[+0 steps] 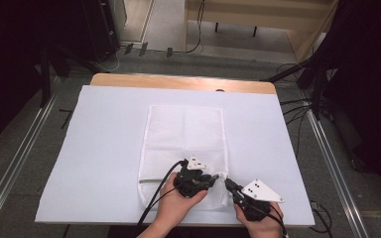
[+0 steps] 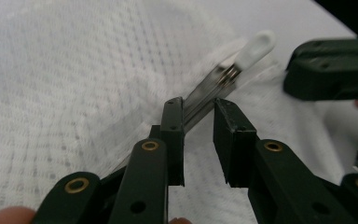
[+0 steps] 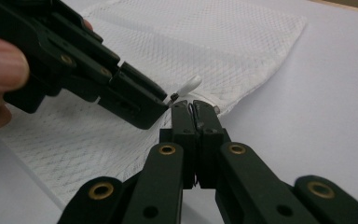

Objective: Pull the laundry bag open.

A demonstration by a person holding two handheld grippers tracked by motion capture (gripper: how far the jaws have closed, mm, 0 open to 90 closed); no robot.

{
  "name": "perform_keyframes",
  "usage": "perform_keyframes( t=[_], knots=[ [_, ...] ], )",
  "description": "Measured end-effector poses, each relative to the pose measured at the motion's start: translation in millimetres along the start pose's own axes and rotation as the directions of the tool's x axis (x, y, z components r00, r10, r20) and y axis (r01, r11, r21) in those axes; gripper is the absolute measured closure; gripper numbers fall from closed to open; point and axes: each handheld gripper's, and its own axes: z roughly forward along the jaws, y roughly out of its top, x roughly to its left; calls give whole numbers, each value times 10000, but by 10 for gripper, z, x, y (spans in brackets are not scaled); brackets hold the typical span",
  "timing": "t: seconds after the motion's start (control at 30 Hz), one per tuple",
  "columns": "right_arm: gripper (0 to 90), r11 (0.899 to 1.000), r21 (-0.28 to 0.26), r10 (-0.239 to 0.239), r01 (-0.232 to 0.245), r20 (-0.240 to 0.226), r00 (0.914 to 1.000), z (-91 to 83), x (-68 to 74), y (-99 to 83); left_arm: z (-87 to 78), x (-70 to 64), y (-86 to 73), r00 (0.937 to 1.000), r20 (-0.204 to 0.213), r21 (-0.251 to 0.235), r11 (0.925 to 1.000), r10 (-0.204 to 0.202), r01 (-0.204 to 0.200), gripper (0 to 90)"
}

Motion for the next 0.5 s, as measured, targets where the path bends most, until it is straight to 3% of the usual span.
perform_keyframes(
  t=[0.13,0.3,0.5],
  knots=[
    [900,10000,-35,-85,85,-24,10000,12,14,2,-54,-28,74,9987,507,-255,9996,-89,102,711],
    [900,9998,-65,-165,165,-6,9999,13,22,6,-82,-38,170,9972,627,-552,9975,-411,446,661],
    [900,9997,-75,-221,221,-58,9997,15,32,8,-35,-67,267,9935,570,-553,9933,-984,1015,585]
  ],
)
